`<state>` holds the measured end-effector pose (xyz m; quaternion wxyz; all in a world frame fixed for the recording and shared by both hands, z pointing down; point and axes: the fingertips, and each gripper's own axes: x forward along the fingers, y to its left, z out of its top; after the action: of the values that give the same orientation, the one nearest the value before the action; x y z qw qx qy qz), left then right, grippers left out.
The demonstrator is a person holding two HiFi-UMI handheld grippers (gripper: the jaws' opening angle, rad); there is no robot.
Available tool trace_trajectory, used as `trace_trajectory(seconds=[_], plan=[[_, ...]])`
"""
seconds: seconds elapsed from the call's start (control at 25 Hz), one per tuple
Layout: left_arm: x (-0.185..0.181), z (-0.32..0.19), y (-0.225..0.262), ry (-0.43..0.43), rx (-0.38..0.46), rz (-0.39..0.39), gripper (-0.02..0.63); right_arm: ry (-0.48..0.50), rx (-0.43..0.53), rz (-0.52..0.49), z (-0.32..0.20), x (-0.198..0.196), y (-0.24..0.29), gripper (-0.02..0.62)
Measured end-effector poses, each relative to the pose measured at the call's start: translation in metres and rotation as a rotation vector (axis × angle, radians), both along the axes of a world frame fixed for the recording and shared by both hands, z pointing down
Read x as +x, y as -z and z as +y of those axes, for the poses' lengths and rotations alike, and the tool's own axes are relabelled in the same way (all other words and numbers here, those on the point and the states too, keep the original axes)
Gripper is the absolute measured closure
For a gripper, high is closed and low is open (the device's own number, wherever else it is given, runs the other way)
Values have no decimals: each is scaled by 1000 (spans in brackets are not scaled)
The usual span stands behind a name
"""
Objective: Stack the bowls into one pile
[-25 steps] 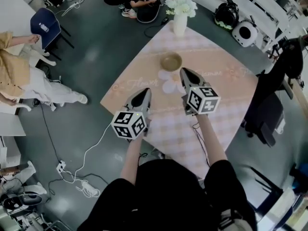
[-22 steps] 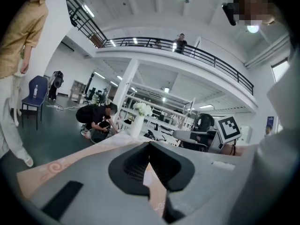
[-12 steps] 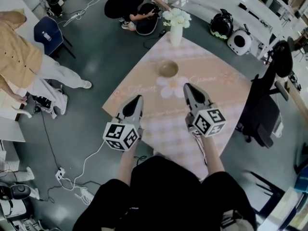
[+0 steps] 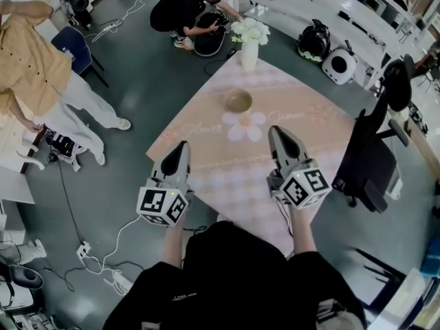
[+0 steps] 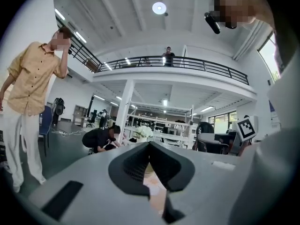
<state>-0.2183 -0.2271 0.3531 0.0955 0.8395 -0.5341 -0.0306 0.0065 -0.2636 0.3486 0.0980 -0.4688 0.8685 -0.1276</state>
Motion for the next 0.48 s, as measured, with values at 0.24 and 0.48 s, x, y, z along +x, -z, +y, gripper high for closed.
trace_trajectory(seconds=[0.24,0.48], plan=[[-16,11,12,48,26,-12,607,-16,22,-8,12,10,10,603],[-23,19,17,73,39,-16,609,-21,27,15,17,13,14,603]])
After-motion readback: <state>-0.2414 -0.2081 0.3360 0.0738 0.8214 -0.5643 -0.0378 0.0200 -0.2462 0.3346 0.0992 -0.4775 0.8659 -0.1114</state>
